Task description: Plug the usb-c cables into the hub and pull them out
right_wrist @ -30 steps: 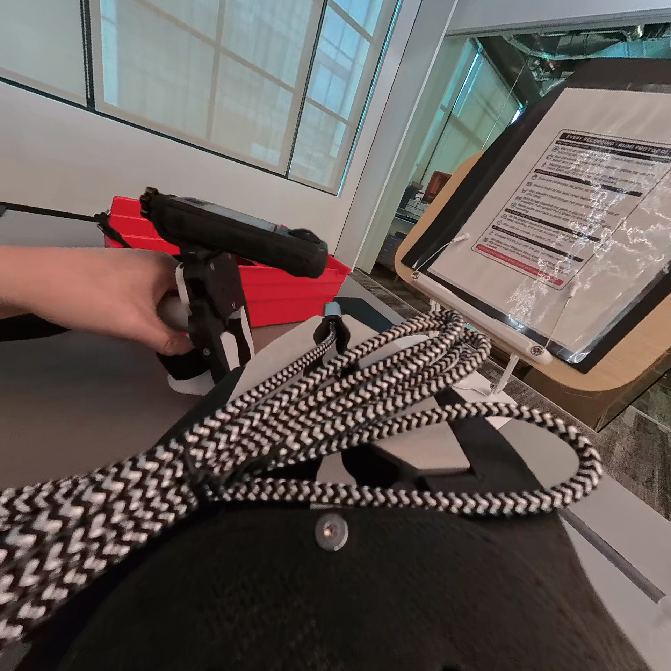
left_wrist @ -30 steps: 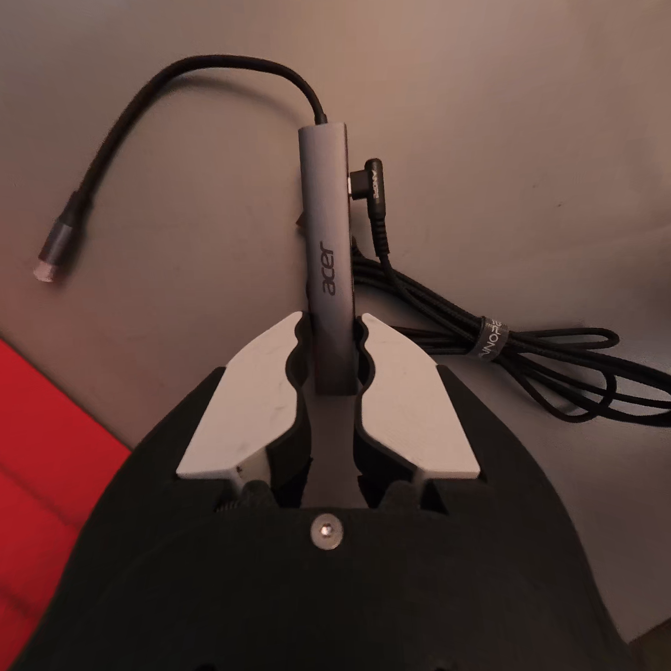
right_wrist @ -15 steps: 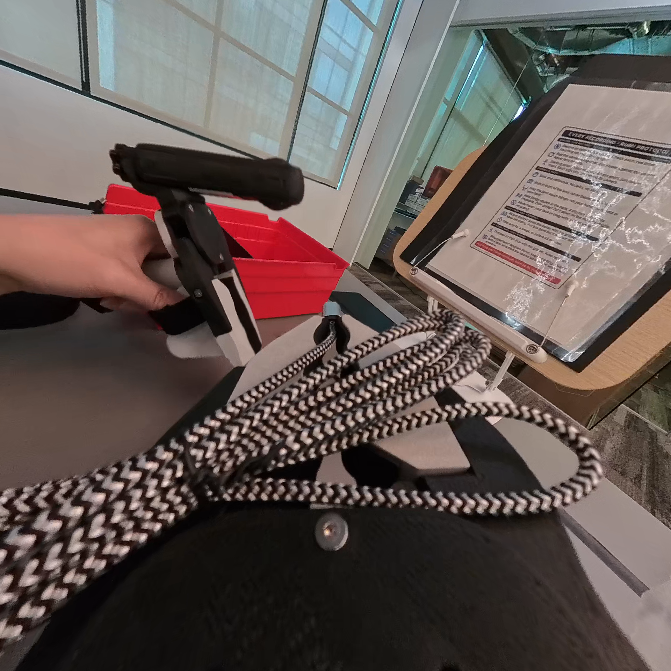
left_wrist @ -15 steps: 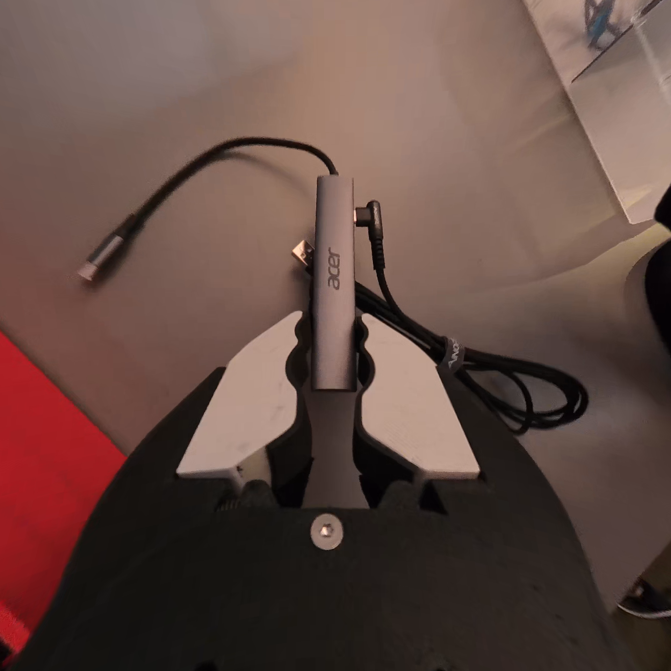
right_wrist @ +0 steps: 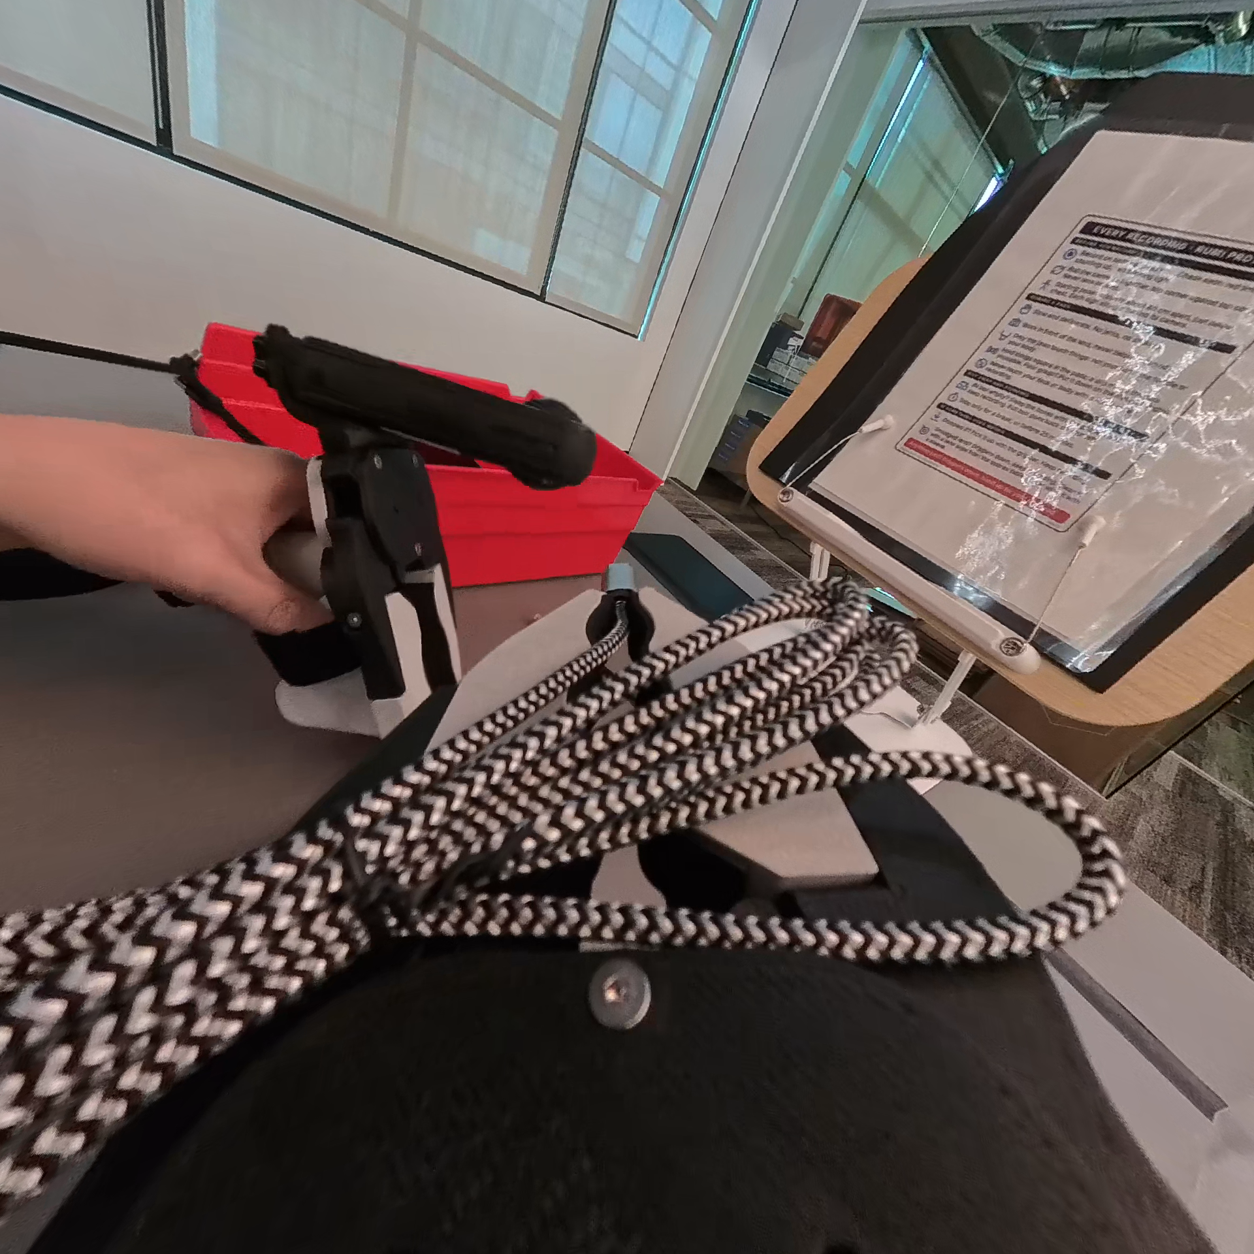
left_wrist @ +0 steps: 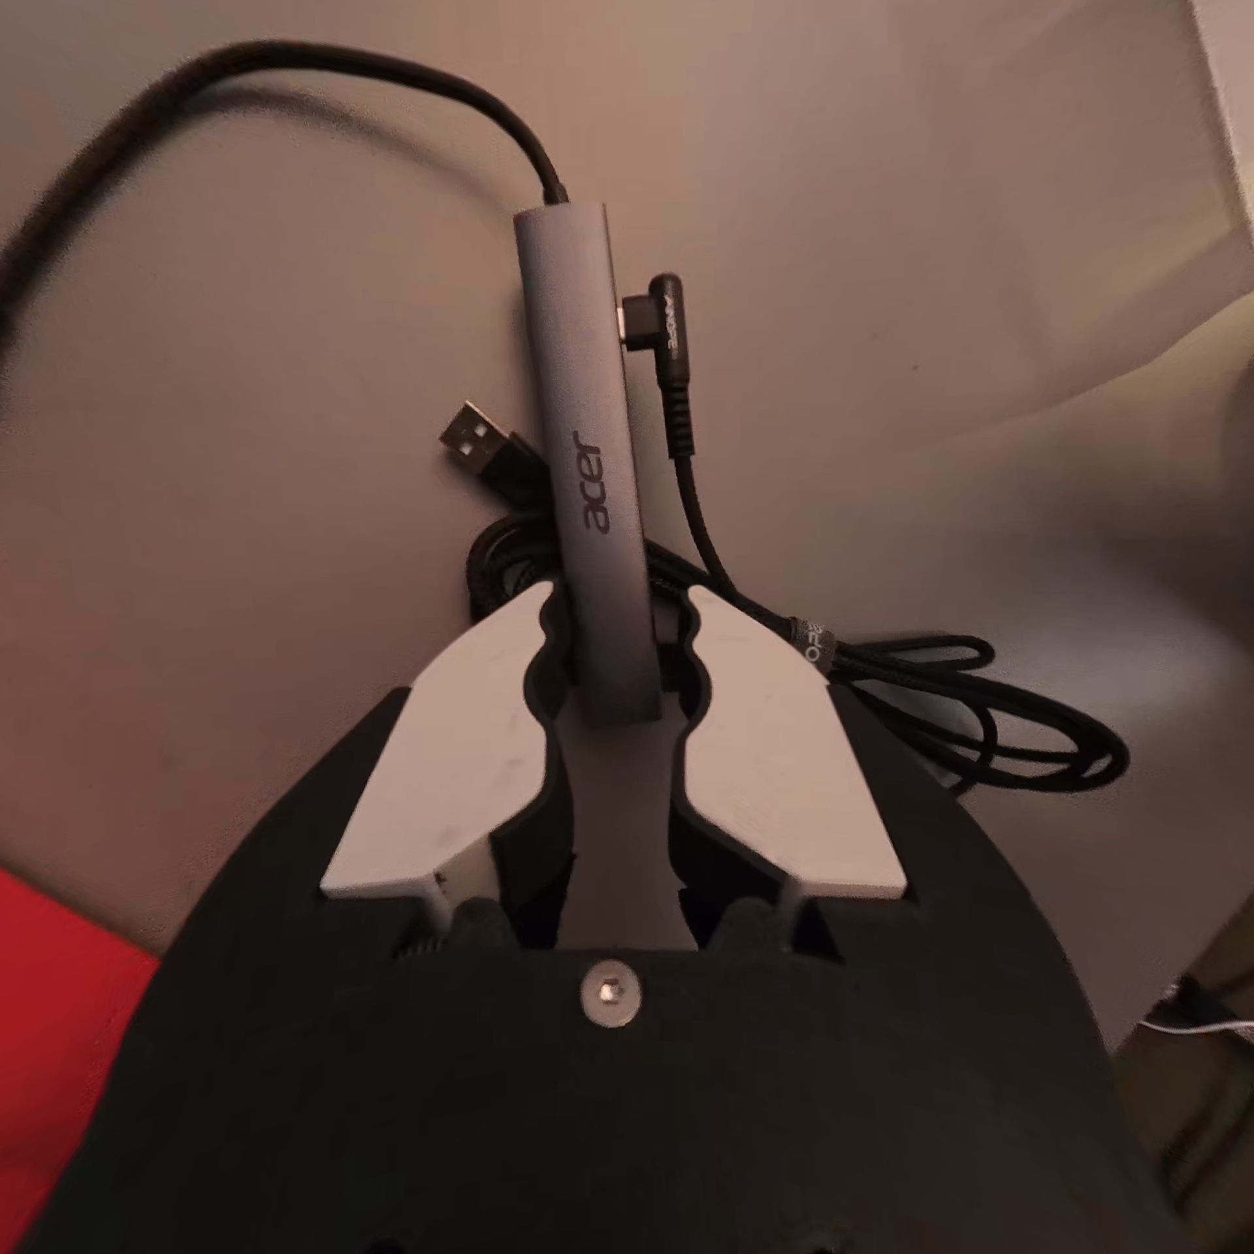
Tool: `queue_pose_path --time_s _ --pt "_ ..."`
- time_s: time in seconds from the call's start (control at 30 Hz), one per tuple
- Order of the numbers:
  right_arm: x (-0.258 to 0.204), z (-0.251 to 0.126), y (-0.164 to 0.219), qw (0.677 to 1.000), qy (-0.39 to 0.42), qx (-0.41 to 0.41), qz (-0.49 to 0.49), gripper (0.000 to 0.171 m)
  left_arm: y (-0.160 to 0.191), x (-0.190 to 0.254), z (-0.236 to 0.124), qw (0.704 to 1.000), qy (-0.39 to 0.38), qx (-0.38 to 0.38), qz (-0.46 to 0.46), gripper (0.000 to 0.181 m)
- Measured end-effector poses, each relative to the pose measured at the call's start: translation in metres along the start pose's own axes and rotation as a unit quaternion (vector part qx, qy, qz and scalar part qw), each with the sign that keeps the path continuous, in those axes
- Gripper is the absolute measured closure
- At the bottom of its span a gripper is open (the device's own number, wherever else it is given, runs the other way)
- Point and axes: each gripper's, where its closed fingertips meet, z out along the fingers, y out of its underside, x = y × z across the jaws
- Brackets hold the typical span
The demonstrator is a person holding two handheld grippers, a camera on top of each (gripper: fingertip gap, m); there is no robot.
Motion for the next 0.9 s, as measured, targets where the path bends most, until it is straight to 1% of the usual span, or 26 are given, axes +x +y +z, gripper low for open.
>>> queue_pose_path --time_s 0.2,0.37,0.5,0.6,0.73,0.9 --pt "-0.001 0.002 0.005 1.0 -0.005 -0.011 -0.001 0.168 -0.004 0.005 0.004 0.999 0.035 0.005 -0.035 0.155" --pt "0.0 0.002 0.009 1.0 -0.006 -0.017 0.001 0.167 -0.005 0.006 0.004 0.998 0.049 0.004 -0.035 0.158" --pt "-0.002 0.003 0.012 1.0 -0.009 -0.028 -0.003 0.166 -0.014 0.009 -0.005 0.994 0.079 0.054 -0.046 0.159" --pt "-0.006 0.006 0.015 0.999 -0.013 -0.039 -0.001 0.167 -0.021 0.011 -0.018 0.991 0.082 0.093 -0.048 0.159" --pt "-0.015 0.012 0.022 0.998 -0.022 -0.061 0.023 0.167 -0.031 0.015 -0.029 0.986 0.081 0.137 -0.042 0.159" --pt "-0.024 0.017 0.034 0.994 -0.015 -0.101 0.045 0.168 -0.04 0.02 -0.042 0.974 0.118 0.185 -0.064 0.159"
